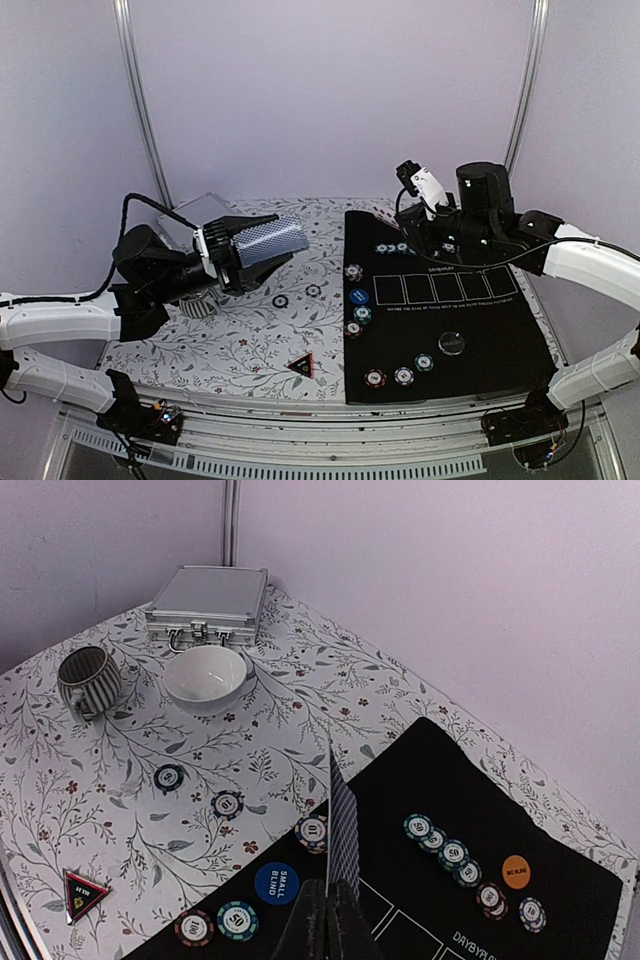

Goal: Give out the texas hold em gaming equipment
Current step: Distribute the poker card in the small blind area.

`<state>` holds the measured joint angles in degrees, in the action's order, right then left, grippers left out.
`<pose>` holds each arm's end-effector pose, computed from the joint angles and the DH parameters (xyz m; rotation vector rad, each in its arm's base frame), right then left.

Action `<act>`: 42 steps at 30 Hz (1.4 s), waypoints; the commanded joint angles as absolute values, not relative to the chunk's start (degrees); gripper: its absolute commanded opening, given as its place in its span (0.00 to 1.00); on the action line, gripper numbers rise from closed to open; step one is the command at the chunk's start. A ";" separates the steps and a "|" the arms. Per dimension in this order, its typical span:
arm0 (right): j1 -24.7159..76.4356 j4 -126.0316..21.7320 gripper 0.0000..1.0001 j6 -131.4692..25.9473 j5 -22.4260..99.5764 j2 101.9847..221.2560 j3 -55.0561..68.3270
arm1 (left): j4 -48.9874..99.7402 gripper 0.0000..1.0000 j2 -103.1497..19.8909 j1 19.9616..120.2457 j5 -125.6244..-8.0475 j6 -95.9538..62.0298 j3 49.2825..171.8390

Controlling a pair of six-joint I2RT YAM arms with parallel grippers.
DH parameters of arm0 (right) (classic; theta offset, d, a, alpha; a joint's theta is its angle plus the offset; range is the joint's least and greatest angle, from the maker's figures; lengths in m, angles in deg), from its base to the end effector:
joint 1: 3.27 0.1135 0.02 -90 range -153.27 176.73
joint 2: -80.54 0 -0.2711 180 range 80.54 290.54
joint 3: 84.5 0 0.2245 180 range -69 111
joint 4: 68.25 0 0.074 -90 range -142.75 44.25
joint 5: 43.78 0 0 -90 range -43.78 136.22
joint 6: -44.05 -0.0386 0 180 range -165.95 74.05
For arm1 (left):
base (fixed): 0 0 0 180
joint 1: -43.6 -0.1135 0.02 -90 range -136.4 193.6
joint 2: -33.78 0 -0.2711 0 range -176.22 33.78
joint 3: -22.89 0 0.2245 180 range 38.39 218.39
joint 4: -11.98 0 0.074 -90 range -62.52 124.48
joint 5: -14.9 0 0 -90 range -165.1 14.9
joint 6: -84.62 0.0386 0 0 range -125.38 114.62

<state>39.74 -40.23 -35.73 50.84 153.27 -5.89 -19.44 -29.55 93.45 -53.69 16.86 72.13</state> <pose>0.1974 0.1799 0.3530 -0.8335 1.7825 0.2974 0.1317 -0.1780 0.3339 1.0160 0.8387 -0.6482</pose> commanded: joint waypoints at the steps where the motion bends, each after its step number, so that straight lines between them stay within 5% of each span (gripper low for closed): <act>1: 39.36 -40.26 0.01 -37.61 49.42 153.79 -6.42 | -21.48 0.55 -28.68 92.98 -54.45 16.44 71.44; 24: 35.32 -34.65 0.01 -38.85 50.82 167.49 -1.37 | -20.72 0.55 -28.09 92.87 -55.05 17.60 71.44; 31: 35.61 -23.77 0.01 -37.97 42.42 174.60 5.34 | -20.60 0.56 -28.25 92.83 -55.21 17.78 71.44; 42: 45.02 -38.20 0.01 -9.29 40.42 174.16 -0.36 | -20.60 0.56 -28.13 92.67 -54.87 17.47 71.61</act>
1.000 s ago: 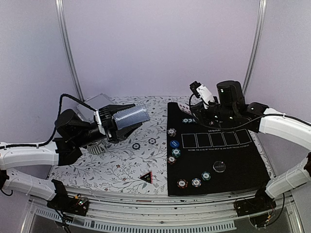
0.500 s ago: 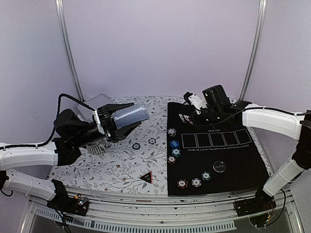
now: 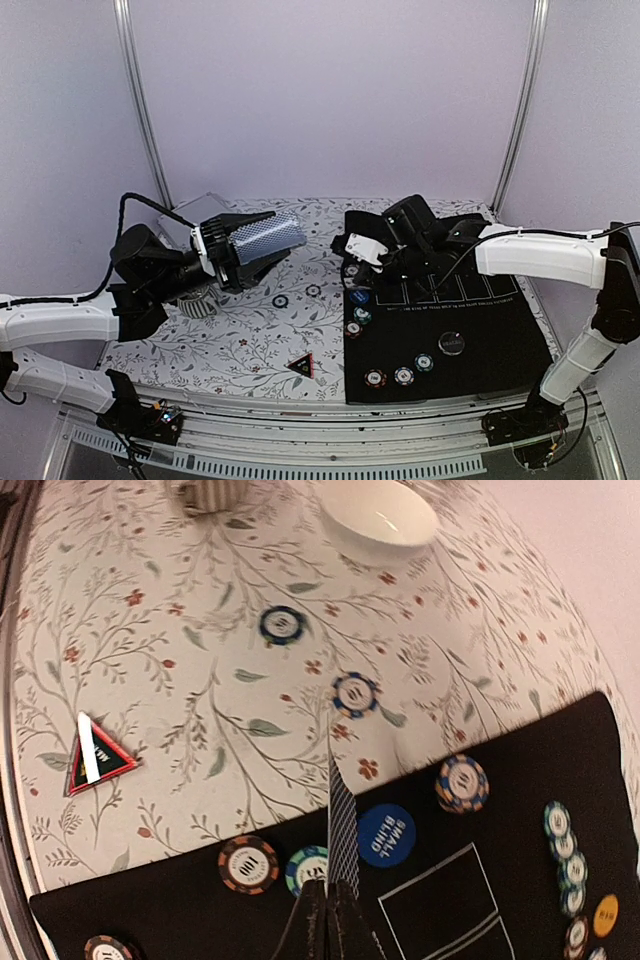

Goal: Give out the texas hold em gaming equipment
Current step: Distribute the poker card in the small blind area.

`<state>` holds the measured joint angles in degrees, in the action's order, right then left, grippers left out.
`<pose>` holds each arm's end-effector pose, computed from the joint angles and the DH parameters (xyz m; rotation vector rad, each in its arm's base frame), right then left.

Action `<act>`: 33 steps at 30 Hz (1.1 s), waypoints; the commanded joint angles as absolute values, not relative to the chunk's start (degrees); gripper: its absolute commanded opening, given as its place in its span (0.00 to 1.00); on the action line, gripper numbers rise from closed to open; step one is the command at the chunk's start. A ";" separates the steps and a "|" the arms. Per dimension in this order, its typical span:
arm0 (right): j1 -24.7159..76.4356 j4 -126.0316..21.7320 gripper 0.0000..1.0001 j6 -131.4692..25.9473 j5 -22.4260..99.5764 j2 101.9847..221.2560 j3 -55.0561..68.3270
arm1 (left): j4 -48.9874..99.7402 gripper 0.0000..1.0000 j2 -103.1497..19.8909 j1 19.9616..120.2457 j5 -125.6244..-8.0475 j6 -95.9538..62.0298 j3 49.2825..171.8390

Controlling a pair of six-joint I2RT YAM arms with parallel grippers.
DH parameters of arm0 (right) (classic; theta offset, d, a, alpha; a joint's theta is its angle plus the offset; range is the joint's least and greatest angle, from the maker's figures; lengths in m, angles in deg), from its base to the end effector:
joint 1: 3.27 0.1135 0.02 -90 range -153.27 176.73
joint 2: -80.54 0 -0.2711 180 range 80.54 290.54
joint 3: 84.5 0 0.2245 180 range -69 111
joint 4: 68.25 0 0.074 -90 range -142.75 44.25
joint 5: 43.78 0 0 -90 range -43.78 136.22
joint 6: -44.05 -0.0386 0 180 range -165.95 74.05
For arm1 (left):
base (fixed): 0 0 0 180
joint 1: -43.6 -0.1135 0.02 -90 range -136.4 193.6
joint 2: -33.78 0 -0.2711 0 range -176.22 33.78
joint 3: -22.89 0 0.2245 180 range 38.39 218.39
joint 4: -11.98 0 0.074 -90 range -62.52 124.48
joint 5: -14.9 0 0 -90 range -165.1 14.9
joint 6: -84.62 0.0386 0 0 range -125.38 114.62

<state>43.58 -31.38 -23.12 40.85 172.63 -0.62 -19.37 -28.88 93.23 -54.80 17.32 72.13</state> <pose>0.2241 0.2443 0.2727 -1.3945 1.9229 0.3132 0.1315 -0.1753 0.3361 0.9982 0.8379 -0.6254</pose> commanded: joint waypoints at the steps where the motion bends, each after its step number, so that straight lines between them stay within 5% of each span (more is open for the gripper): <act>1: 45.16 -38.28 0.01 -7.25 41.54 176.08 0.76 | -20.60 0.56 -28.04 92.66 -54.88 17.51 71.58; 9: 45.53 -42.02 0.01 2.71 48.16 186.98 5.71 | -20.46 0.56 -27.40 92.60 -55.06 17.74 71.55; 33: 45.69 -46.38 0.01 6.89 43.54 189.98 6.16 | -20.24 0.56 -27.26 92.35 -55.13 18.10 71.54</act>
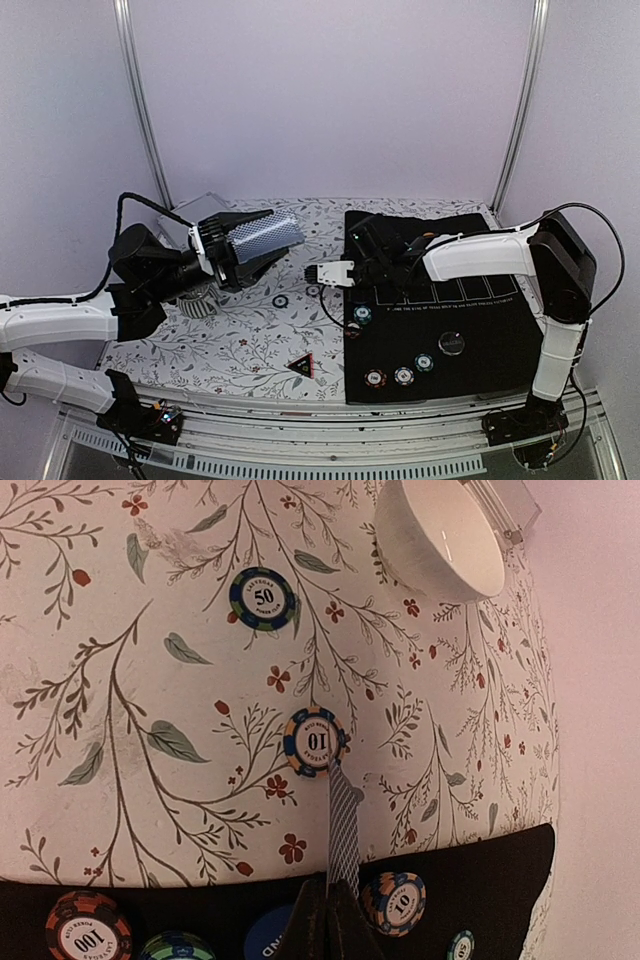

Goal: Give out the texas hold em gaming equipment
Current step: Distribute the poker card in the small blind area.

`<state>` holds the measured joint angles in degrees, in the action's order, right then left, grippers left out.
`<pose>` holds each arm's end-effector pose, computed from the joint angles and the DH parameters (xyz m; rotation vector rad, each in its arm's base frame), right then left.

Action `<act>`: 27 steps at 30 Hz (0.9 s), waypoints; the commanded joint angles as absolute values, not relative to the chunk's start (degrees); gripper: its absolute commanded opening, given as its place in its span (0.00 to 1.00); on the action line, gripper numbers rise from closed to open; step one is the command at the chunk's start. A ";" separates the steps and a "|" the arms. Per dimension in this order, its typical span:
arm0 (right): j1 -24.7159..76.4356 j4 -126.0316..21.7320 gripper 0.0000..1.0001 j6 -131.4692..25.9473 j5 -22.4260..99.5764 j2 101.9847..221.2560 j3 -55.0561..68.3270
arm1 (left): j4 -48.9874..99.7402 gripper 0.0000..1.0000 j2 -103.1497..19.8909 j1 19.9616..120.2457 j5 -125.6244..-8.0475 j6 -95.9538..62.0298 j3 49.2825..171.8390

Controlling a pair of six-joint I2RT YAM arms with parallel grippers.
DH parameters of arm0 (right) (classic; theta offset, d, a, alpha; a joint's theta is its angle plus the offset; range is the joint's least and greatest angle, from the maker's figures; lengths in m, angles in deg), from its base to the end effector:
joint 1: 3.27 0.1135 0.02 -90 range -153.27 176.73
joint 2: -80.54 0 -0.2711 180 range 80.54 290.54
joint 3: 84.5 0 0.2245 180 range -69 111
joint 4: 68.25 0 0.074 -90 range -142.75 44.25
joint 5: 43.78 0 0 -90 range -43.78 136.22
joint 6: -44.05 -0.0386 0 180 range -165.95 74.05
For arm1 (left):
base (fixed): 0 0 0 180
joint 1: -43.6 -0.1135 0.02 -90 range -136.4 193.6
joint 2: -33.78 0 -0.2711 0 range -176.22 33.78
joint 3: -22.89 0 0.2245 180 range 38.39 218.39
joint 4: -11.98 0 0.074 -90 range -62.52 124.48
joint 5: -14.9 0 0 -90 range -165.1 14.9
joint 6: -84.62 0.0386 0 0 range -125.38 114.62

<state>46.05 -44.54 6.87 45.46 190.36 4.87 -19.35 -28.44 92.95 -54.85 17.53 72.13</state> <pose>0.2623 0.3060 0.2117 -1.8256 1.4662 -0.0147 0.1312 -0.1734 0.3376 0.9927 0.8323 -0.6170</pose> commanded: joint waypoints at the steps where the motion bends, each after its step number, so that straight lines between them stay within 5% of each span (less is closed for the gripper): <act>1: 45.67 -46.41 0.01 6.99 43.77 190.45 6.21 | -20.24 0.56 -27.22 92.30 -55.14 18.11 71.53; 27: 46.03 -44.10 0.06 7.21 46.04 196.07 7.30 | -20.16 0.56 -27.05 92.23 -55.01 18.13 71.53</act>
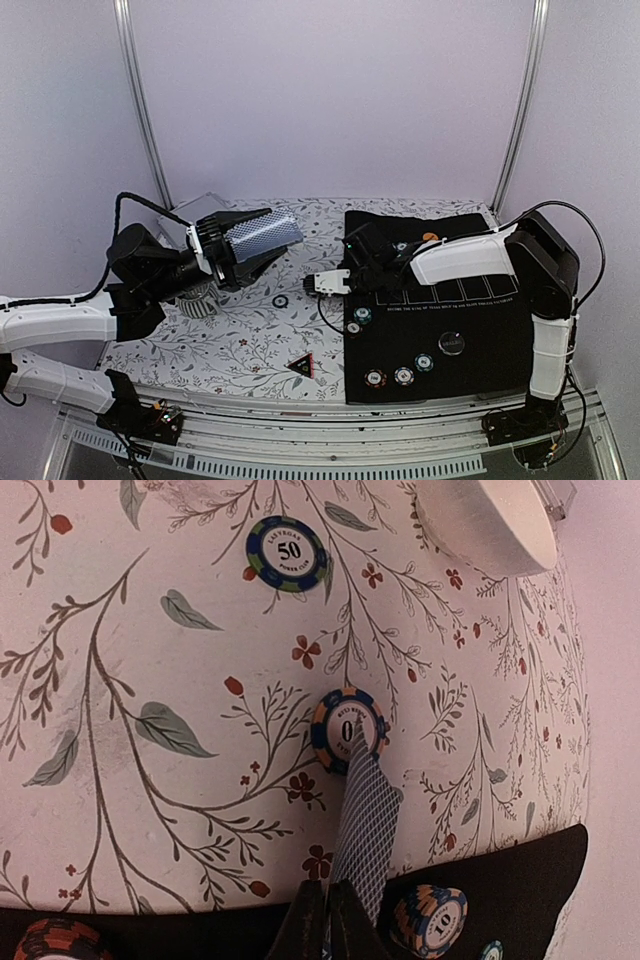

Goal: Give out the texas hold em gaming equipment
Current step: Distribute the poker card in the small blind area.

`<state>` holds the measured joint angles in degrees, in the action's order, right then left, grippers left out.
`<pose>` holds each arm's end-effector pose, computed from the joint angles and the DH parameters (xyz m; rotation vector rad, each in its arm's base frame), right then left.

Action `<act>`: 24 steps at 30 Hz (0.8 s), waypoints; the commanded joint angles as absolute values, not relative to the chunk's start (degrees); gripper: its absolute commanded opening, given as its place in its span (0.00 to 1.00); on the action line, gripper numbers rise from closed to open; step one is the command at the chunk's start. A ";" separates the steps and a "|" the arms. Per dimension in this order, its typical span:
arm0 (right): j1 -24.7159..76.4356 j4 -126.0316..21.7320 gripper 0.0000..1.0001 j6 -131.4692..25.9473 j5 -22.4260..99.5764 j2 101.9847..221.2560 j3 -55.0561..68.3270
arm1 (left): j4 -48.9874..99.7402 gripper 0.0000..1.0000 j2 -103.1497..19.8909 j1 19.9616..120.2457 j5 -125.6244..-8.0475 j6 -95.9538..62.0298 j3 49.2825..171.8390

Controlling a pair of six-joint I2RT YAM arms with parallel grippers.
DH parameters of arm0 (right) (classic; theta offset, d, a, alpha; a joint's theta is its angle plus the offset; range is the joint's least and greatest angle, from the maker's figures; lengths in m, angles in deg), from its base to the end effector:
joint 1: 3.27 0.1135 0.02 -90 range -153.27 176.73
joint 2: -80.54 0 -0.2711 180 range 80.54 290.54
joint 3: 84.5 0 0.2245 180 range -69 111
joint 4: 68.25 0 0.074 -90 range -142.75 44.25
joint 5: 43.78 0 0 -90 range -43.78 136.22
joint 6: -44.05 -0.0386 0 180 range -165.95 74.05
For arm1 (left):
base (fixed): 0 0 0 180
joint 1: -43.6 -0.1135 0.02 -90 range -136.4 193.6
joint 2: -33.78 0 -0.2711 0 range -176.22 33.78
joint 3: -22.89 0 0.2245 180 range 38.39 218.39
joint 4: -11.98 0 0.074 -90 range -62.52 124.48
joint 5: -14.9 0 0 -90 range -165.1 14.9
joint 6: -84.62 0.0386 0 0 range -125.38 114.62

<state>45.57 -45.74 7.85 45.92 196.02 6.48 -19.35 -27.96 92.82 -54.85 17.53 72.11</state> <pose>0.2748 0.3146 0.1828 -1.8685 1.4927 -0.0345 0.1304 -0.1716 0.3392 0.9874 0.8264 -0.6144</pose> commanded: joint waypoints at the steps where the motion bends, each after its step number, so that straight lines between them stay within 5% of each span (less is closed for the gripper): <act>1: 46.05 -43.99 0.07 7.11 45.97 195.73 7.21 | -20.16 0.56 -27.04 92.21 -54.96 18.05 71.53; 13: 46.17 -42.49 0.05 6.23 45.47 193.76 5.98 | -20.08 0.56 -26.87 92.21 -54.84 18.00 71.61; 18: 46.63 -41.52 0.18 5.17 44.44 193.22 7.00 | -20.07 0.56 -26.86 92.24 -54.88 18.08 71.61; 24: 46.84 -41.10 0.43 2.14 40.09 188.32 7.72 | -20.07 0.56 -26.78 92.26 -54.88 18.09 71.61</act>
